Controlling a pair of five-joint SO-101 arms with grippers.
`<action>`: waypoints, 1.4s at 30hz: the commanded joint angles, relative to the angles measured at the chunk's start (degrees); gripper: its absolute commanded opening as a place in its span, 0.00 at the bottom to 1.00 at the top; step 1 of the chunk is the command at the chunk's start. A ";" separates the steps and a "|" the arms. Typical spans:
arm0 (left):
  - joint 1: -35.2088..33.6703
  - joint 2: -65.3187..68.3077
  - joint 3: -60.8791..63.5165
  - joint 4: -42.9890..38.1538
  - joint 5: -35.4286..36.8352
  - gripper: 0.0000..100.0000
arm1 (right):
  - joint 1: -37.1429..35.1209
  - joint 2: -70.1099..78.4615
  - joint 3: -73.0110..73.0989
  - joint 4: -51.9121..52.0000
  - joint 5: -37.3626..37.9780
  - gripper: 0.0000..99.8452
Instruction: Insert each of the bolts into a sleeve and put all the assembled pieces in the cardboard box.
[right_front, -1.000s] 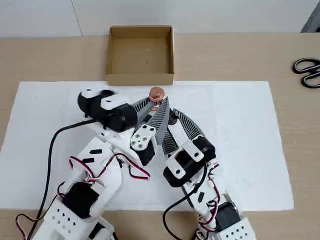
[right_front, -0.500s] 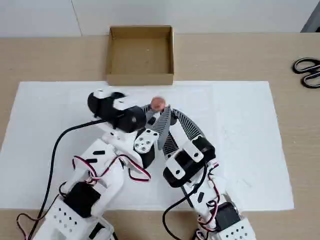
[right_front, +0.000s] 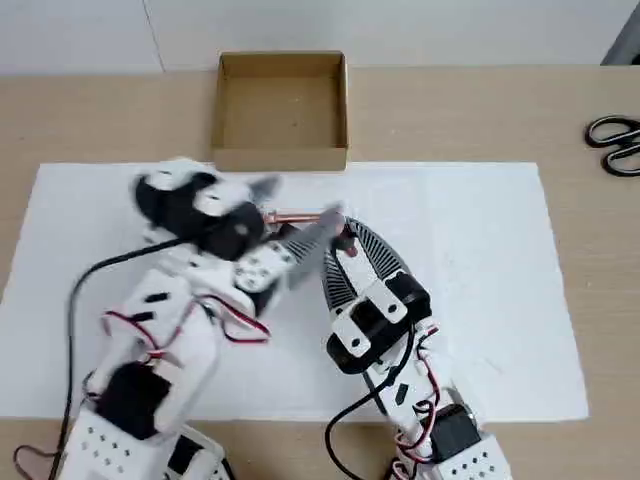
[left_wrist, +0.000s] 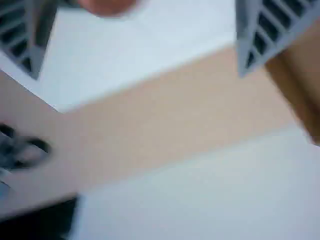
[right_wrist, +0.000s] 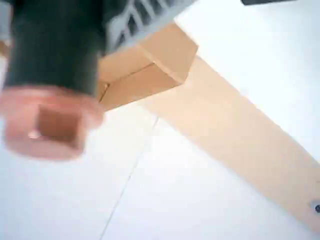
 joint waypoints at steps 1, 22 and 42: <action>-4.66 -1.67 -3.82 -1.23 -0.62 0.24 | 0.66 -1.01 0.26 -0.84 -0.35 0.00; -29.10 -37.80 30.99 -5.27 -0.18 0.01 | 23.69 13.58 -17.49 30.64 -0.70 0.00; -33.93 -37.19 36.79 -6.33 -0.18 0.01 | 17.54 87.78 -68.84 1.89 -9.67 0.00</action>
